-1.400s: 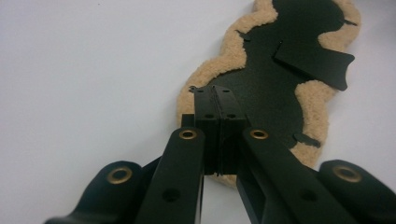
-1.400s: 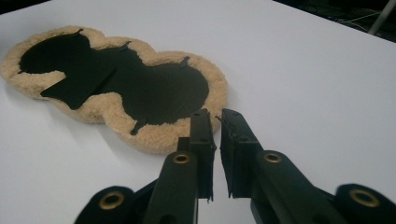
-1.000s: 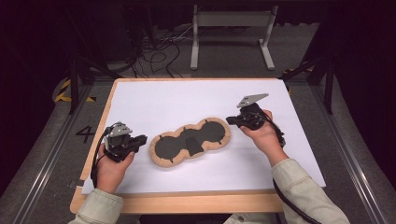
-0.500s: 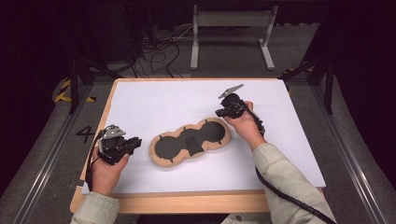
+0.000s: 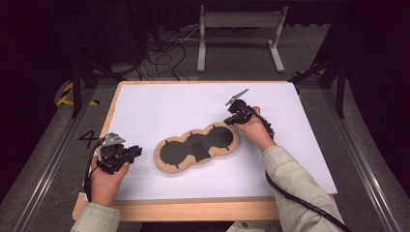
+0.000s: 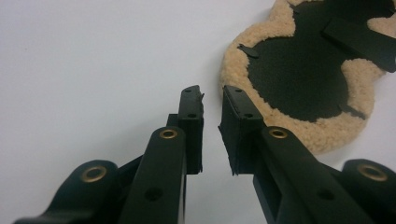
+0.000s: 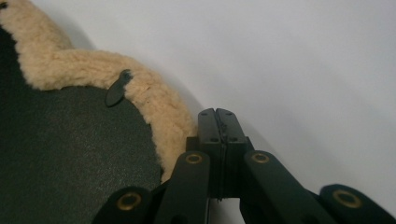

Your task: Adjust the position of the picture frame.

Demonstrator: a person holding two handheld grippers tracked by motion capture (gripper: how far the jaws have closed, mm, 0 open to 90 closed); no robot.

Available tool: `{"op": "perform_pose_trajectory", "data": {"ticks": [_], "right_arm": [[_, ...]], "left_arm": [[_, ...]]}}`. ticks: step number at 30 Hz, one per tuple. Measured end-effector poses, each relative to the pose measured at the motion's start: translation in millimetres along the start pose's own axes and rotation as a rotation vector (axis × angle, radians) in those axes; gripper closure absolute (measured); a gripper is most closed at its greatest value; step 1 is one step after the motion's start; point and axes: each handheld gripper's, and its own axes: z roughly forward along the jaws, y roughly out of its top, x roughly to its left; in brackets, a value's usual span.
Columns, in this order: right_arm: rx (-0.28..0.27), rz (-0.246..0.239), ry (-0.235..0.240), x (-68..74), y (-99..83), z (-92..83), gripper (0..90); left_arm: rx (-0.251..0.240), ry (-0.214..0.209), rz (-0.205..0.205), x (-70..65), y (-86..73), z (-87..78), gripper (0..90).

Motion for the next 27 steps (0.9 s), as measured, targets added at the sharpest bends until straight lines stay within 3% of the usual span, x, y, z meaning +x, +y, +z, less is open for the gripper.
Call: {"op": "perform_pose_trajectory", "data": {"ticks": [8,10,12,13,15,16,17,19,20,21,27], "right_arm": [[0.054,-0.052,0.044,11.8,-10.8,-10.4,90.0],[0.055,-0.049,0.068,16.7,-18.3,-14.9,90.0],[0.05,-0.044,0.082,19.5,-23.1,-17.0,90.0],[0.05,-0.044,0.082,19.5,-23.1,-17.0,90.0],[0.034,-0.046,0.069,23.9,-28.5,-20.3,90.0],[0.034,-0.046,0.069,23.9,-28.5,-20.3,90.0],[0.027,-0.046,0.055,24.9,-29.2,-20.9,90.0],[-0.011,-0.038,-0.011,27.4,-31.5,-25.5,90.0],[-0.037,-0.03,-0.035,28.9,-33.0,-29.0,90.0],[-0.064,-0.025,-0.038,29.7,-34.7,-32.2,90.0],[-0.183,0.006,-0.024,39.2,-49.1,-52.8,90.0]], "left_arm": [[0.023,0.004,-0.011,4.3,1.1,3.7,78.9],[0.023,-0.014,-0.015,2.7,2.1,4.0,79.6],[0.021,-0.053,0.017,0.1,4.1,3.3,81.4],[0.021,-0.053,0.017,0.1,4.1,3.3,82.5],[0.043,-0.11,0.085,-8.6,7.9,4.3,85.5],[0.043,-0.11,0.085,-8.6,7.9,4.3,86.4],[0.054,-0.158,0.116,-12.1,8.9,6.0,86.4],[0.113,-0.235,0.188,-20.9,10.4,9.3,88.0],[0.138,-0.261,0.204,-25.1,10.5,11.2,88.1],[0.173,-0.294,0.234,-28.8,10.8,13.7,88.4],[0.329,-0.389,0.299,-42.1,6.1,27.4,88.5]]}}
